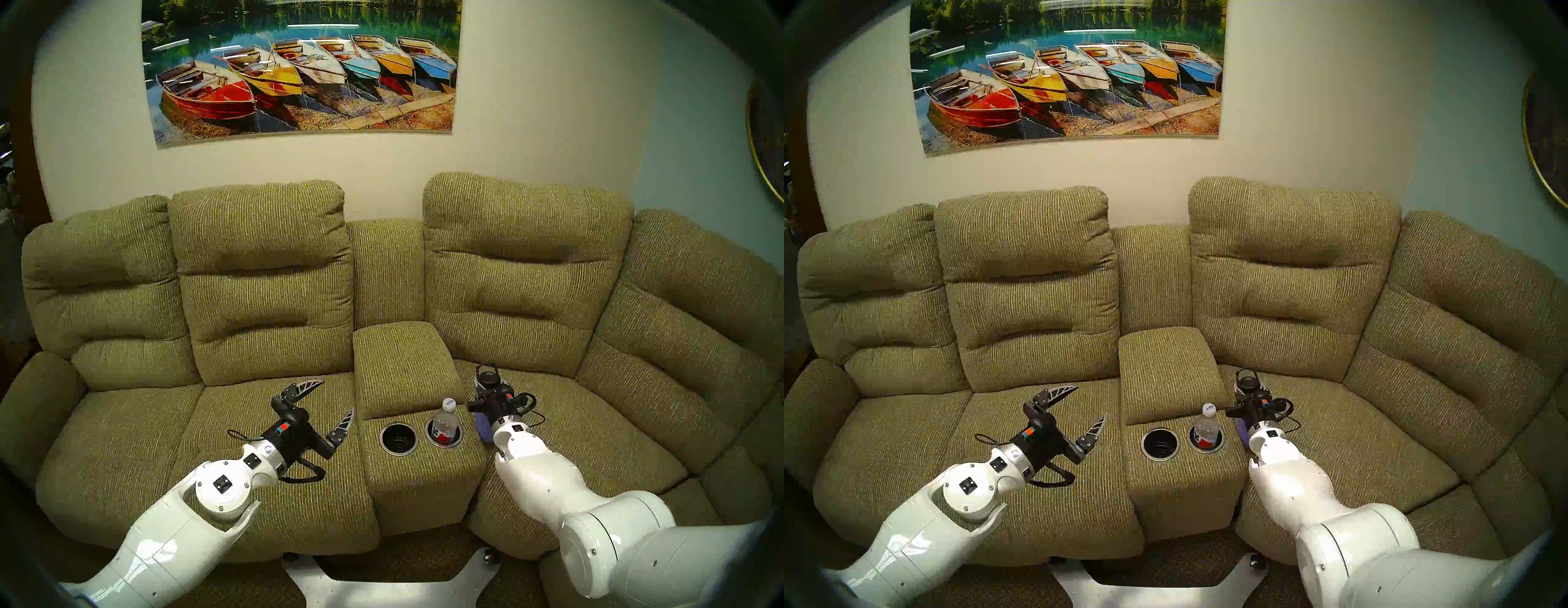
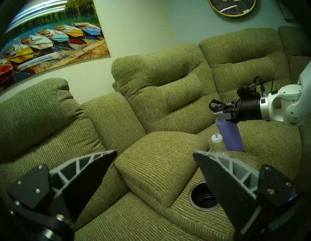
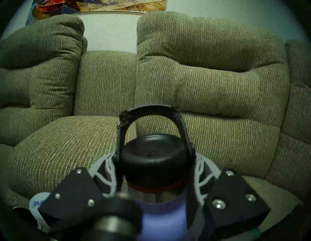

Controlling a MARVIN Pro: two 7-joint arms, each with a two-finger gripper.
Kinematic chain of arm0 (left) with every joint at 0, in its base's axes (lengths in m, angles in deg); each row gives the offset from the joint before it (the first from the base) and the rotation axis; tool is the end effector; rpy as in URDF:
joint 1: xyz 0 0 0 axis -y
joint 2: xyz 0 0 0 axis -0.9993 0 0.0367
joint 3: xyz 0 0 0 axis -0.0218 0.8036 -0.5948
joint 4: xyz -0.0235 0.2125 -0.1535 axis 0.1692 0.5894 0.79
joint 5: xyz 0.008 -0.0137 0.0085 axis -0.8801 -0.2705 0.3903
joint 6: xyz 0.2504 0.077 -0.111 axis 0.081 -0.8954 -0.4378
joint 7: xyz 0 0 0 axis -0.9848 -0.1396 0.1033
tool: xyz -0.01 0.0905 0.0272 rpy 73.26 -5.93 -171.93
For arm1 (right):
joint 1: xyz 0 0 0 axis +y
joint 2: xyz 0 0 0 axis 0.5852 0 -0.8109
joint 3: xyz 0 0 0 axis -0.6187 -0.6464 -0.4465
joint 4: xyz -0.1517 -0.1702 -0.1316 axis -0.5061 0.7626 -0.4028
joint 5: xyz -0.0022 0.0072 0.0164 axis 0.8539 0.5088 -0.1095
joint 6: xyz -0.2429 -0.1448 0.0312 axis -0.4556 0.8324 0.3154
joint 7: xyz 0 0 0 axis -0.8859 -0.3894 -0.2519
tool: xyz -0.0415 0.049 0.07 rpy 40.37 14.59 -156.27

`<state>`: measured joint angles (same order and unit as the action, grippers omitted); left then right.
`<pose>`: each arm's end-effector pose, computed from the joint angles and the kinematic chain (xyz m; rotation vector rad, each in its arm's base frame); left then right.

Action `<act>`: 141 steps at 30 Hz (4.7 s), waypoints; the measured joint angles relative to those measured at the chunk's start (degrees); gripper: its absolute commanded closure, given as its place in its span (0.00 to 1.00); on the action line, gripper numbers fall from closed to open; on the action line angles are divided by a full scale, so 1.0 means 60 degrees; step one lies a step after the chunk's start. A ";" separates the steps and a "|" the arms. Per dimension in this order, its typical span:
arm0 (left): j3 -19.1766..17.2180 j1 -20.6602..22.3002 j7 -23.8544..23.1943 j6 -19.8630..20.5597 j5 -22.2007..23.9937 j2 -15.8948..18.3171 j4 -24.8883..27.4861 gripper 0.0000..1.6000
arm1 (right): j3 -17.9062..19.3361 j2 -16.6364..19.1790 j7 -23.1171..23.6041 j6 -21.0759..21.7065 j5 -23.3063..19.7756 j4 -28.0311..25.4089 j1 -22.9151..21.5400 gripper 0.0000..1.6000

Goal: Take bottles out of cup holder

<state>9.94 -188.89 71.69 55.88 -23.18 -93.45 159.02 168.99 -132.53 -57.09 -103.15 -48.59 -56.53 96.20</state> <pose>0.3123 0.0124 -0.3261 1.9992 -0.9539 2.0097 0.4442 -0.0473 -0.4235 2.2865 0.1636 2.0854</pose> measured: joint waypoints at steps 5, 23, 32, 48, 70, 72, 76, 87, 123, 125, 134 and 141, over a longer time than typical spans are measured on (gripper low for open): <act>0.0005 0.0002 0.0006 0.0000 0.0005 0.0007 0.0000 0.00 | 0.0015 -0.0055 0.0062 -0.0071 -0.0037 0.0411 -0.0230 1.00; 0.0036 0.0017 0.0028 -0.0001 0.0025 0.0028 -0.0001 0.00 | -0.0134 -0.0205 -0.0066 0.0713 0.0139 0.1548 -0.1210 0.61; 0.0050 0.0027 0.0039 -0.0001 0.0042 0.0037 -0.0004 0.00 | -0.0233 -0.0338 -0.0247 0.1093 0.0383 0.1550 -0.1715 0.00; 0.0073 0.0032 0.0065 -0.0004 0.0053 0.0069 0.0001 0.00 | -0.0335 -0.0282 -0.0037 -0.0712 0.0705 0.0483 -0.1624 0.00; 0.0113 0.0046 0.0094 -0.0004 0.0076 0.0096 0.0000 0.00 | -0.0014 0.0173 -0.0071 -0.2539 0.0588 -0.2337 0.0930 0.00; 0.0116 0.0047 0.0097 -0.0004 0.0078 0.0098 0.0000 0.00 | 0.0006 0.0169 -0.0088 -0.2547 0.0570 -0.2546 0.1057 0.00; 0.0122 0.0050 0.0102 -0.0004 0.0082 0.0103 -0.0001 0.00 | 0.0042 0.0159 -0.0130 -0.2531 0.0538 -0.3084 0.1362 0.00; 0.0138 0.0056 0.0115 -0.0005 0.0092 0.0118 -0.0001 0.00 | 0.0104 0.0137 -0.0148 -0.1452 0.0319 -0.4509 0.2250 0.00; 0.0192 0.0066 0.0175 -0.0012 0.0128 0.0177 0.0001 0.00 | 0.0046 0.0295 0.0769 0.2157 -0.0627 -0.8950 0.5685 0.00; 0.0195 0.0066 0.0179 -0.0013 0.0130 0.0182 0.0001 0.00 | -0.0027 0.0258 0.0774 0.2456 -0.0644 -0.9196 0.5870 0.00; 0.0206 0.0066 0.0198 -0.0015 0.0135 0.0201 0.0005 0.00 | -0.0197 0.0140 0.0428 0.3346 -0.0474 -0.9818 0.6253 0.00; 0.0218 0.0066 0.0209 -0.0017 0.0140 0.0215 0.0007 0.00 | -0.0259 0.0078 0.0262 0.3621 -0.0297 -0.9845 0.6187 0.00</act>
<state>11.25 -188.49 72.94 55.78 -22.34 -92.16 159.06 167.44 -132.06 -55.52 -81.42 -50.37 -115.60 133.32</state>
